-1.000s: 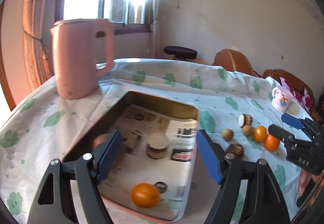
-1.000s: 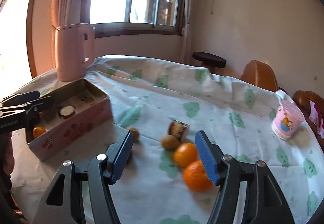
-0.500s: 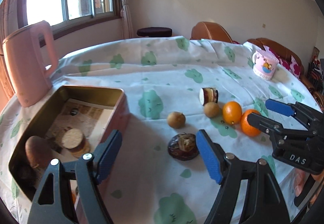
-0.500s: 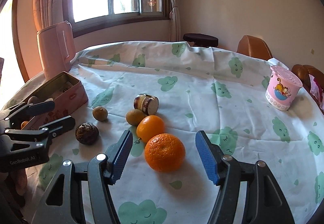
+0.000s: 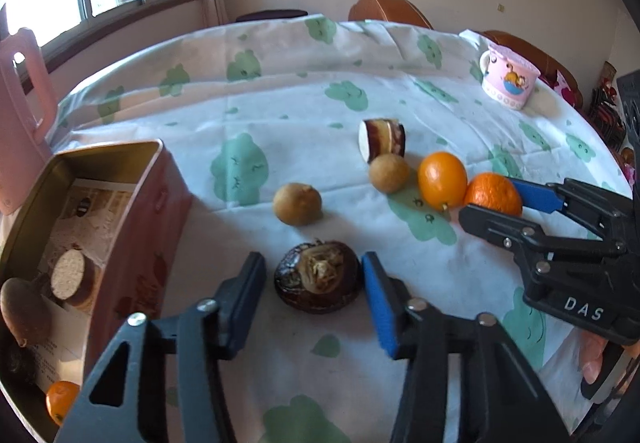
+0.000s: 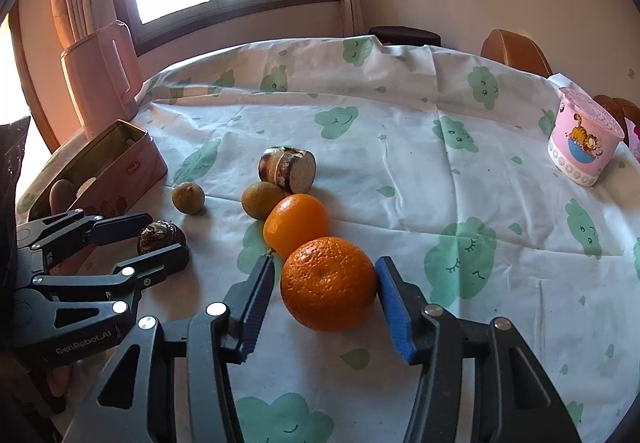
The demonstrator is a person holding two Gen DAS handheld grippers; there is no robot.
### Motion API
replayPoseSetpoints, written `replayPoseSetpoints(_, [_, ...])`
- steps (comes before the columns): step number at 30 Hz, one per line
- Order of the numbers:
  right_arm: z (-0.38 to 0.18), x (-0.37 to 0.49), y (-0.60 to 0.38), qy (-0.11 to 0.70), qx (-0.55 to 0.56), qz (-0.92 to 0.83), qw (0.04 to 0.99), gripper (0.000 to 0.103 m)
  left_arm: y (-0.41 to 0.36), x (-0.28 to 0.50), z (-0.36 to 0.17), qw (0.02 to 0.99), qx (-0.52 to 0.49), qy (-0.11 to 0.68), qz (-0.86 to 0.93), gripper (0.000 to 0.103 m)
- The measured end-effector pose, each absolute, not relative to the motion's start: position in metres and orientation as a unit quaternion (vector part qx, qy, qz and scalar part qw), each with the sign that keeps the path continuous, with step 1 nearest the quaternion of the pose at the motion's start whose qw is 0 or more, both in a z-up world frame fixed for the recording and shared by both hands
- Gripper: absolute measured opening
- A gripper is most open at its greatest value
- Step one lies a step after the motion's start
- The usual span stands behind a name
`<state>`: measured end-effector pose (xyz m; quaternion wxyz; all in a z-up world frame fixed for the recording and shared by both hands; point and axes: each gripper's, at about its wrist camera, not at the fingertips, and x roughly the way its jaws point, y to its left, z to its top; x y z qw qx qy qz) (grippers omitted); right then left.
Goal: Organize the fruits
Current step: 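Close the right tool on a large orange while the left tool grasps the dark dried fruit, then carry the orange in the right tool while the left tool carries the dried fruit over the tin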
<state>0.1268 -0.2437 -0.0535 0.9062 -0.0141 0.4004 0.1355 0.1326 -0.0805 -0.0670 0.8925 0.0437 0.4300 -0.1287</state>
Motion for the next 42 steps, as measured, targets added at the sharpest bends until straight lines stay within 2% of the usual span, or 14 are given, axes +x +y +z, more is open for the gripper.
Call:
replayPoseSetpoints(2, [-0.054,0.127,-0.244,0.401,-0.012,0.140,0.905,0.049,-0.079,0.132,-0.067,0.893,0.040,0.428,-0.132,0.044])
replayPoseSetpoints(12, [-0.048,0.121,-0.249,0.382,-0.004,0.138,0.914,0.048,-0.068,0.132,-0.063,0.899,0.008,0.417,-0.134,0.044])
replayPoseSetpoints(42, [-0.037,0.106,-0.252,0.332,-0.004,0.141,0.933,0.049,-0.060,0.112,-0.043,0.933,0.008,0.344,-0.102,0.044])
